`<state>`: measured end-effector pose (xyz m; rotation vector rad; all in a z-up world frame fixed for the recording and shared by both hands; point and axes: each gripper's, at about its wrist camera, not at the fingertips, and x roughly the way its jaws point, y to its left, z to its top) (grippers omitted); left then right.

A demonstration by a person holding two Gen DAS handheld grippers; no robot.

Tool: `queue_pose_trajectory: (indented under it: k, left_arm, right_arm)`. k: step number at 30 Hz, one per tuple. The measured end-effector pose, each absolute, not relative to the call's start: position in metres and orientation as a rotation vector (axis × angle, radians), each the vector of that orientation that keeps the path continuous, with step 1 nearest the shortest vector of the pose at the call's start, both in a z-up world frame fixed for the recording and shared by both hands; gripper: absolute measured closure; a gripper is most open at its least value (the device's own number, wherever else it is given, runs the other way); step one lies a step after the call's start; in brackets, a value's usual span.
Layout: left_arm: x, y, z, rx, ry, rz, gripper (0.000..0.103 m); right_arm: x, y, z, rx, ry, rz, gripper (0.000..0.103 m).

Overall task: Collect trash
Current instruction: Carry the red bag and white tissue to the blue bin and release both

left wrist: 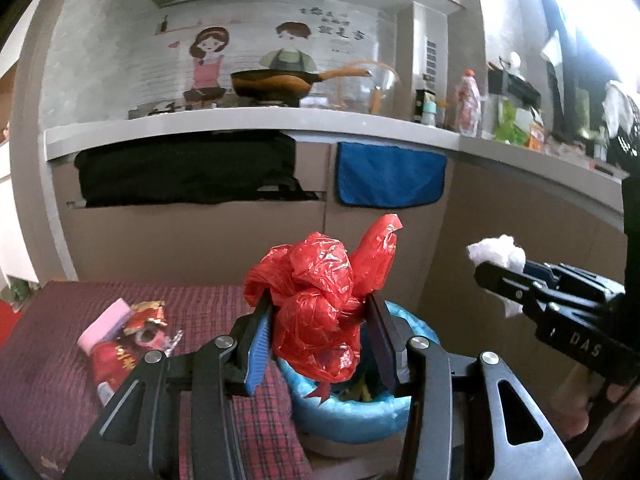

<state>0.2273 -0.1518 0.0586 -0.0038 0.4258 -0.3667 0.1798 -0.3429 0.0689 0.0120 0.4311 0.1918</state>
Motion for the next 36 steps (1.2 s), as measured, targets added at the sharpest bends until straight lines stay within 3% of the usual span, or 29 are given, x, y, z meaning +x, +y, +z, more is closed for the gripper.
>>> queue_pose_trajectory:
  k: [13, 36]
  left_arm:
    - [0.268, -0.184, 0.027, 0.026, 0.506, -0.392, 0.058]
    - [0.319, -0.176, -0.011, -0.012, 0.615, -0.412, 0.058]
  right_arm:
    - [0.21, -0.381, 0.035, 0.091, 0.503, 0.159, 0.073]
    - [0.259, -0.382, -0.003, 0.12, 0.618, 0.156, 0.073]
